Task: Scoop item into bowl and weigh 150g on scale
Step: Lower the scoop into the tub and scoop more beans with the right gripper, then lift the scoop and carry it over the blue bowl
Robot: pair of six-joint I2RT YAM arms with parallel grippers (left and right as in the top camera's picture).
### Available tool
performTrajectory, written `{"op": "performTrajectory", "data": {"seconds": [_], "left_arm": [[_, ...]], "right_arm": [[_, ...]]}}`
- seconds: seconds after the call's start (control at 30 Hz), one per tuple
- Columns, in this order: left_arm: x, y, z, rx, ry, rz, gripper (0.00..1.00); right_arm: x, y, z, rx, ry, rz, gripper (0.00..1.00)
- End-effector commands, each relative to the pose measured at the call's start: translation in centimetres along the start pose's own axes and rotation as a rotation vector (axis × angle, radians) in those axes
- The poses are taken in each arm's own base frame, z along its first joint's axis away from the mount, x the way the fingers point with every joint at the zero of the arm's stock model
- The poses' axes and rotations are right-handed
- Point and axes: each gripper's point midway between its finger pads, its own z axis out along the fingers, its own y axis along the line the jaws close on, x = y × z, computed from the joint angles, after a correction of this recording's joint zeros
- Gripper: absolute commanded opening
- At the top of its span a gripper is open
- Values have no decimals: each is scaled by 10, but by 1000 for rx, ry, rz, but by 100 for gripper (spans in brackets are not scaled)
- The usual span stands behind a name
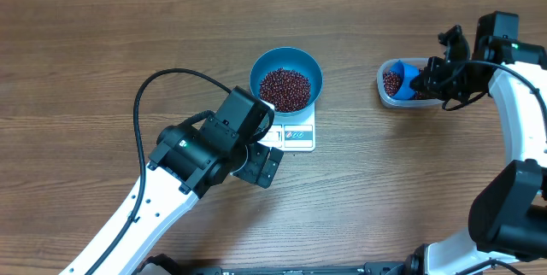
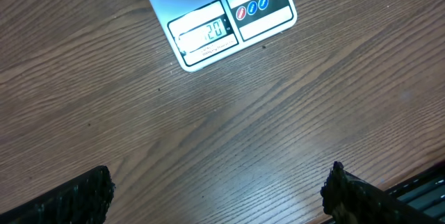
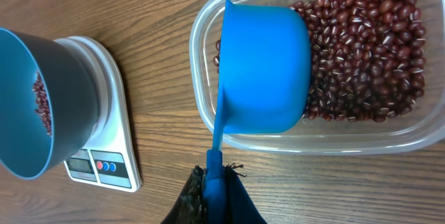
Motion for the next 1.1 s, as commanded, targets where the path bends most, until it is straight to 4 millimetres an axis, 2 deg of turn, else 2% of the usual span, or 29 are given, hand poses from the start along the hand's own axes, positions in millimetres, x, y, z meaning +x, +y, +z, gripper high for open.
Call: {"op": "performTrajectory", "data": {"seconds": [0.0, 0.2, 0.4, 0.77, 1.07], "left_arm": [[-3, 0, -7, 12, -26, -20, 100], [-3, 0, -7, 12, -26, -20, 100], [-3, 0, -7, 12, -26, -20, 99], [-3, 0, -7, 12, -26, -20, 100], [-3, 0, -7, 12, -26, -20, 100]], "right_arm": [[-7, 12, -20, -61, -51, -7, 4], [-8, 1, -26, -67, -62, 30, 4], [-9, 2, -33, -142, -79, 34, 4], [-4, -8, -42, -177, -79, 29, 4], [-8, -23, -62, -275, -147, 92, 4]]}}
